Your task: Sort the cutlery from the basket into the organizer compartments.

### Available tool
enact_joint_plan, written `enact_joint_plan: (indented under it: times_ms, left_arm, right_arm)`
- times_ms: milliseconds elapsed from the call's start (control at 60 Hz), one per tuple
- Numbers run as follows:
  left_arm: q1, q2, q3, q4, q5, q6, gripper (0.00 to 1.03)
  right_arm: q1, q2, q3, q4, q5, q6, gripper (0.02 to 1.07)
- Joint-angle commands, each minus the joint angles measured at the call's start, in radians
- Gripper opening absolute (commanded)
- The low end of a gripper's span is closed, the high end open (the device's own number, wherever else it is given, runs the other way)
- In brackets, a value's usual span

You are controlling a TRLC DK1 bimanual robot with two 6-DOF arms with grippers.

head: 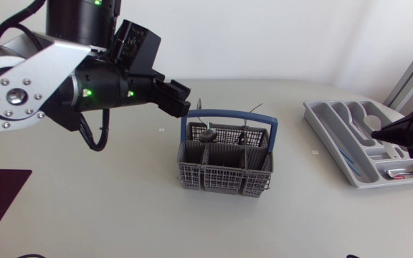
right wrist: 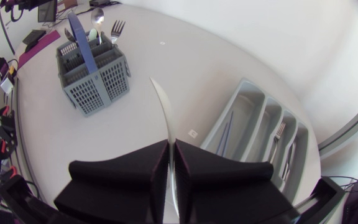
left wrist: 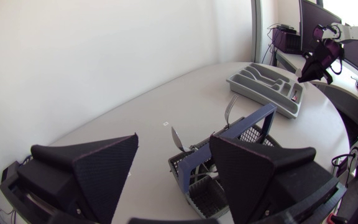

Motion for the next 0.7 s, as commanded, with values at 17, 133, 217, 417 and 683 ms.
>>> enact_joint_plan:
  times_ms: [17,133,217,417,683]
  left_arm:
    - [0.008,-0.015,-0.042,-0.012,-0.009,0.026,0.79]
    - [0.010,-0.016,-0.060,-0.012,-0.009,0.027,0.79]
    - [0.011,-0.019,-0.071,-0.012,-0.009,0.029,0.79]
    - [0.011,-0.019,-0.082,-0.012,-0.009,0.029,0.79]
    - [0.004,-0.022,-0.082,-0.012,-0.015,0.027,0.79]
  right_arm:
    - [-0.058,0.114,0.084,-0.042,0.016,-0.165,0.12]
    - [-0.111,0.252,0.197,-0.179,0.042,-0.344,0.12]
    - [-0.140,0.329,0.255,-0.190,0.079,-0.413,0.12]
    - [-0.188,0.470,0.349,-0.188,0.166,-0.561,0.12]
    - [-0.208,0.574,0.366,-0.076,0.298,-0.694,0.12]
